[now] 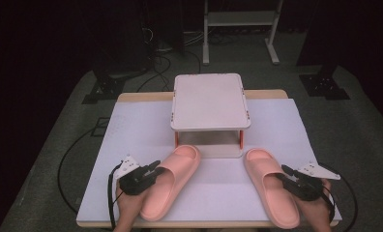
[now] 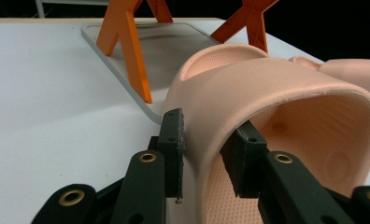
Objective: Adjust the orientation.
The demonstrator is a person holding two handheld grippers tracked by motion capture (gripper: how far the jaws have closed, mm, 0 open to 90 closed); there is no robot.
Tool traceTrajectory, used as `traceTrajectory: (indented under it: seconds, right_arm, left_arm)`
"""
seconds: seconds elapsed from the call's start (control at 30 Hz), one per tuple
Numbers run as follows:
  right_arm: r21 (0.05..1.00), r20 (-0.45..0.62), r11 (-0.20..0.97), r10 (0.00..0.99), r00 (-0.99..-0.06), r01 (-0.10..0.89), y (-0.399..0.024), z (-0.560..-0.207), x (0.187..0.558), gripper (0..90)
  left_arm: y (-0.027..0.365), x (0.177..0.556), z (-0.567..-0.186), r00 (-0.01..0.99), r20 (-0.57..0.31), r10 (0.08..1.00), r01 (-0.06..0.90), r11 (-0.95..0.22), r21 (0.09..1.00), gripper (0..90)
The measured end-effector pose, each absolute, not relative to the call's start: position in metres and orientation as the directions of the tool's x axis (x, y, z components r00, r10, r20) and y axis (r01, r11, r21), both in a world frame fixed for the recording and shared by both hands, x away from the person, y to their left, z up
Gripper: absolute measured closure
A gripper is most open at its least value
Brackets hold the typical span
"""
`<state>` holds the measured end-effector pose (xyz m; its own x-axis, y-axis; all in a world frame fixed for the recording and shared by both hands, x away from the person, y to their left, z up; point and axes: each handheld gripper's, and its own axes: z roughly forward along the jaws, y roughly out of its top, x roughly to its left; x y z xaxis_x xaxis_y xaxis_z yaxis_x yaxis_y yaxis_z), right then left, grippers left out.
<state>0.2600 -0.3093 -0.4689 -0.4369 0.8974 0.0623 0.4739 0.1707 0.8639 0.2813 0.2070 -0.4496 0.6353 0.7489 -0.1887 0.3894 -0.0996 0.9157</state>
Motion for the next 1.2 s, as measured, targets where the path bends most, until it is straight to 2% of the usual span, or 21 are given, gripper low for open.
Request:
traceTrajectory:
  seconds: [0.37, 0.73, 1.2]
  right_arm:
    - [0.869, 0.079, 0.161, 0.889, -0.451, 0.468, -0.311, -0.463, 0.255, 73.9]
    - [0.881, 0.093, 0.148, 0.877, -0.472, 0.449, -0.312, -0.456, 0.251, 78.7]
    - [0.889, 0.094, 0.162, 0.851, -0.517, 0.429, -0.303, -0.449, 0.246, 79.2]
  left_arm:
    - [0.208, 0.280, -0.449, 0.644, -0.197, 0.740, 0.387, -0.093, 0.917, 70.0]
    - [0.210, 0.281, -0.449, 0.657, -0.222, 0.720, 0.391, -0.075, 0.917, 71.1]
    - [0.208, 0.276, -0.444, 0.685, -0.220, 0.694, 0.372, -0.074, 0.925, 72.1]
